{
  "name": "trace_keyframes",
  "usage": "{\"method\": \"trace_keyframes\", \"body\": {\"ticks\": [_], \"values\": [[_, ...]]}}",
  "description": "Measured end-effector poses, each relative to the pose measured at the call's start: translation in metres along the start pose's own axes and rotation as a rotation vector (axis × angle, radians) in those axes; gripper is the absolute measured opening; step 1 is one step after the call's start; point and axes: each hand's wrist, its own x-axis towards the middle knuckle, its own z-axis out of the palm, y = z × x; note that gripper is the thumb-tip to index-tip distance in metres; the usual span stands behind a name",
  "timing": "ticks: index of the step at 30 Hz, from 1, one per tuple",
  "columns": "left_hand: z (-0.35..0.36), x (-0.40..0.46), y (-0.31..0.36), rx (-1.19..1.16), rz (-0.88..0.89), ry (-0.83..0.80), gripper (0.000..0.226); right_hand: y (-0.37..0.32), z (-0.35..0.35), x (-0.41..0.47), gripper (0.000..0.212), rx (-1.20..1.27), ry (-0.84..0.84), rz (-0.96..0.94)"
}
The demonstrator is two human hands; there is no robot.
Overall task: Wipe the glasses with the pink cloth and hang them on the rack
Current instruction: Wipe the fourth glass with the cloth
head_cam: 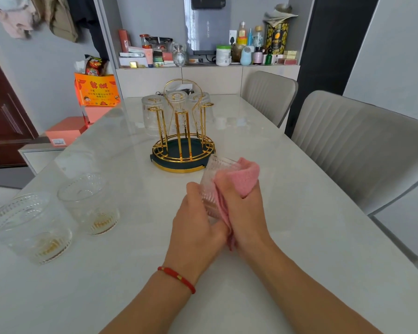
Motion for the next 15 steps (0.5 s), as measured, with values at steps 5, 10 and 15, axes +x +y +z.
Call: {"method": "trace_keyframes", "body": {"ticks": [5,10,15], "values": [[-0.006,-0.006,0.006,0.03,0.102,-0.059,0.041,-0.011,-0.009,0.003,0.056,0.133,-0.029,0.035],[-0.008,-0.008,0.006,-0.424,-0.156,-0.283,0.055,-0.018,-0.016,0.007,0.053,0.188,-0.058,0.162],[0.017,-0.011,0.01,-0.633,-0.453,-0.138,0.078,-0.019,-0.008,0.001,0.058,0.169,0.118,0.062]]}}
